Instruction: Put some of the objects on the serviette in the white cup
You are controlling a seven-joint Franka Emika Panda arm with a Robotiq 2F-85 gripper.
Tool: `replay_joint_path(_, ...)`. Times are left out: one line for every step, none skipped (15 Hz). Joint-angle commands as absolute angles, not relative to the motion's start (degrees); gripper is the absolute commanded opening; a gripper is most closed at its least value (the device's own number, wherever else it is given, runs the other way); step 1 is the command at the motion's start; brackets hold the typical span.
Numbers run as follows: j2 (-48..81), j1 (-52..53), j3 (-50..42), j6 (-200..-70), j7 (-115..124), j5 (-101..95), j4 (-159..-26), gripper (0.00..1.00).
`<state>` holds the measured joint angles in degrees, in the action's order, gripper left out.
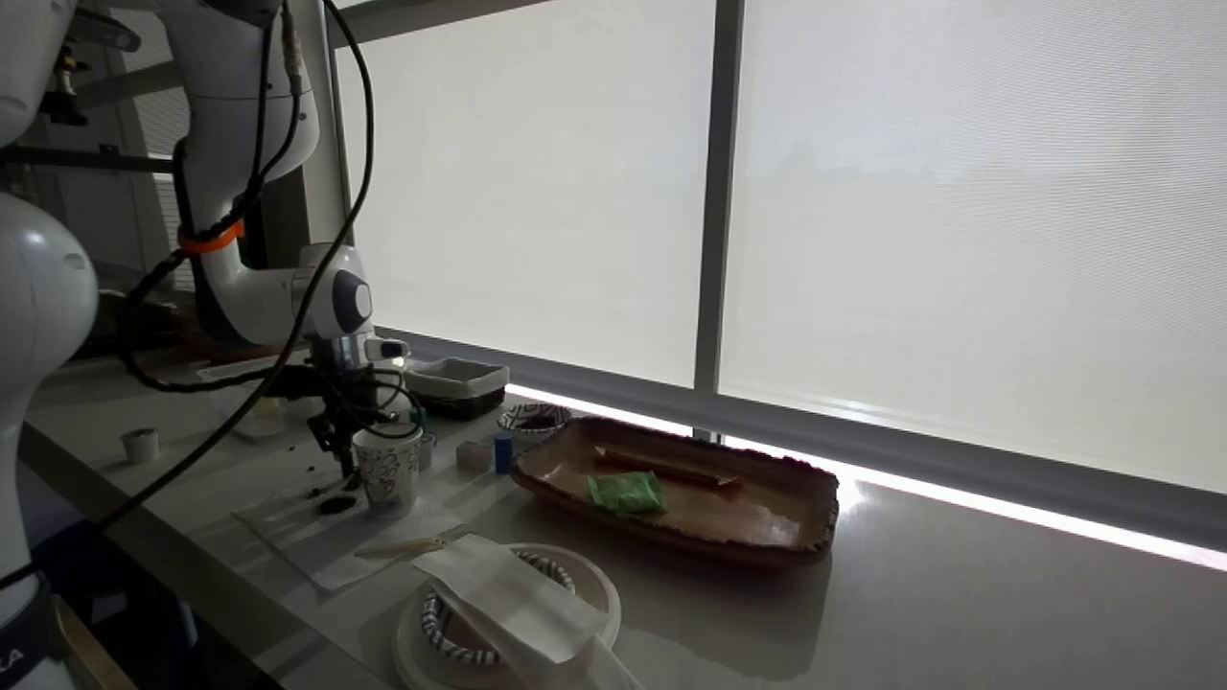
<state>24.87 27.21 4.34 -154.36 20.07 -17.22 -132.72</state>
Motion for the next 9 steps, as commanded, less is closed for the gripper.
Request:
replay_joint_path(24.98,27.12,4.51,-154.52,20.51,-16.86,-133.28,0.33)
replay_joint_path(24.98,27.15,4.50,-154.50,20.55,-16.84,-133.31,0.27)
replay_joint_path(24.95,27.12,4.53,-154.50,20.53,-16.77,-133.36,0.30)
replay_joint_path(24.96,27.10,4.55,-154.54,20.50,-16.75,-133.39,0.30)
replay_joint_path(25.00,27.05,4.57,-154.57,20.46,-16.68,-133.41,0.28)
replay_joint_path(25.06,26.97,4.62,-154.66,20.35,-16.62,-133.43,0.28)
replay_joint_path(25.09,26.95,4.62,-154.70,20.30,-16.61,-133.43,0.27)
replay_joint_path(25.13,26.89,4.64,-154.77,20.19,-16.60,-133.43,0.27)
replay_joint_path(25.16,26.87,4.66,-154.73,20.13,-16.59,-133.39,0.28)
